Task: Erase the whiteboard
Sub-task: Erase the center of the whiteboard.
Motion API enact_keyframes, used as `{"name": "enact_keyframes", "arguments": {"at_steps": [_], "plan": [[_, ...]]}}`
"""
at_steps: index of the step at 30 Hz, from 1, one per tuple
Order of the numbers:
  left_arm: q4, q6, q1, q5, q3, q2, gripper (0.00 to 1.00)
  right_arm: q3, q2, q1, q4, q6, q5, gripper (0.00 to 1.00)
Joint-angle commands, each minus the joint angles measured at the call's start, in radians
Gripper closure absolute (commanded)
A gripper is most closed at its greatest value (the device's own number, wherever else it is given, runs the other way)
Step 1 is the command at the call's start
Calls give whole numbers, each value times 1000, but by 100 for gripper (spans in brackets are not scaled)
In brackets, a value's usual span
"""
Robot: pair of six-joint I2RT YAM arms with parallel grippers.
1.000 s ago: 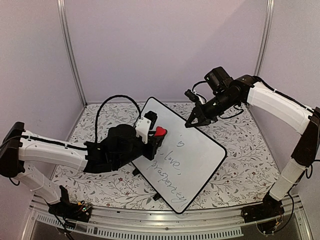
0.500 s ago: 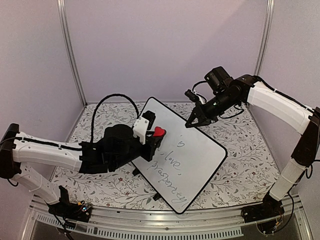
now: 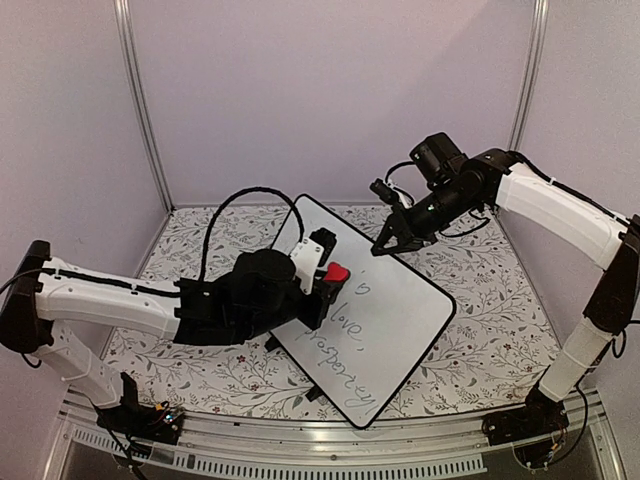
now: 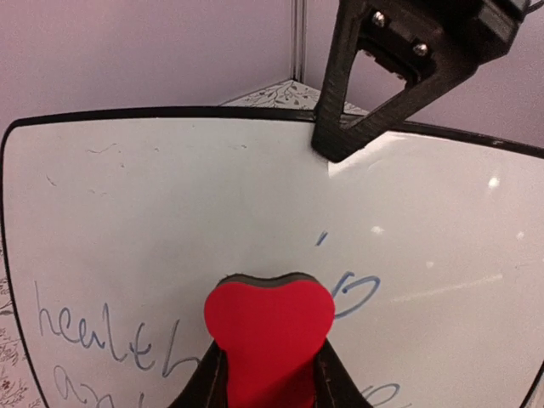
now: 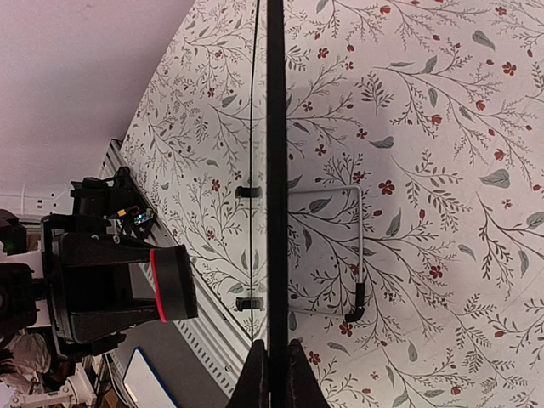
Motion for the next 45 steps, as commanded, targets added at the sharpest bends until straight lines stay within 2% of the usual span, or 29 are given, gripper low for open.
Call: {"name": "enact_keyframes", "arguments": {"at_steps": [1, 6, 15, 33, 45], "plan": [[-31, 9, -24, 5, 90, 76, 100, 9, -67, -4, 34, -15, -18, 100], [-98, 7, -27, -68, 194, 172, 100, -1, -71, -4, 39, -18, -18, 100], [-136, 13, -24, -110, 223, 206, 100, -13, -79, -4, 42, -17, -23, 100], [-134, -22, -26, -54, 137, 163, 100, -6, -60, -4, 41, -14, -26, 100], [-108, 27, -25, -23, 218, 208, 100, -9, -47, -4, 40, -16, -32, 100]]}}
